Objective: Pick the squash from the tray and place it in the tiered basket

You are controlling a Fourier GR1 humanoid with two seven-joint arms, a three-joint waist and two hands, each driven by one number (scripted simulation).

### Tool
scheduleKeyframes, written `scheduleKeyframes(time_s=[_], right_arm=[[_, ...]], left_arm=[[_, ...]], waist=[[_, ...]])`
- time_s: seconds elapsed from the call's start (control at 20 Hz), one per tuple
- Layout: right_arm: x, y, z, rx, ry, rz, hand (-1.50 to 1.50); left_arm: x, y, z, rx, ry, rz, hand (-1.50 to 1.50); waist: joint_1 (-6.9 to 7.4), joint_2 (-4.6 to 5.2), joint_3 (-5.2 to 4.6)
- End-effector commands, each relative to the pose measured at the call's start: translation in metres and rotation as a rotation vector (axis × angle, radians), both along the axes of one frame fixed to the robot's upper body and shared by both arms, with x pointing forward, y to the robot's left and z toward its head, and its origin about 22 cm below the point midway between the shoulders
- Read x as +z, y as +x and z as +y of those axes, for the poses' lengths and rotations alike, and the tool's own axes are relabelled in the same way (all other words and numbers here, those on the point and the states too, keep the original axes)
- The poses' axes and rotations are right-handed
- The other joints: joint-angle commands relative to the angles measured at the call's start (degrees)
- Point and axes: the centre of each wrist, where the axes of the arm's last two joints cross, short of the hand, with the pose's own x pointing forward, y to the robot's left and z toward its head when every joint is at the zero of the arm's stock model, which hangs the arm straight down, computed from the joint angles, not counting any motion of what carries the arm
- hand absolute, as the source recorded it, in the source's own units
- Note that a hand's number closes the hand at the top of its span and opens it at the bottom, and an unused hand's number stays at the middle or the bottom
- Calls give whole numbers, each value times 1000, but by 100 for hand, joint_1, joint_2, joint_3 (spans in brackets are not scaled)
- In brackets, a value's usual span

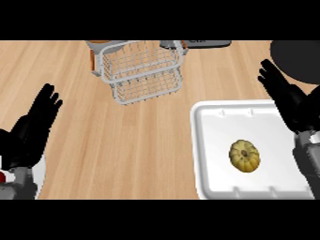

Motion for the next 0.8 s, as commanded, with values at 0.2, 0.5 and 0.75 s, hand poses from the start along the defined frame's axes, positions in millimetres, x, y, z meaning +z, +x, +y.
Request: scheduleKeyframes(time_s=[0.2,0.5,0.75], right_arm=[[-32,0,74,-261,-228,-30,-150],[-79,-10,145,-415,-279,-76,-150],[-53,-19,153,-331,-525,-164,-150]], left_arm=[[-20,-2,-25,-211,83,-50,0],[-46,-3,-42,-291,41,-27,0],[-67,3,-37,-278,52,-16,0]], waist=[[119,58,-259],[118,59,-239],[-11,5,-252]])
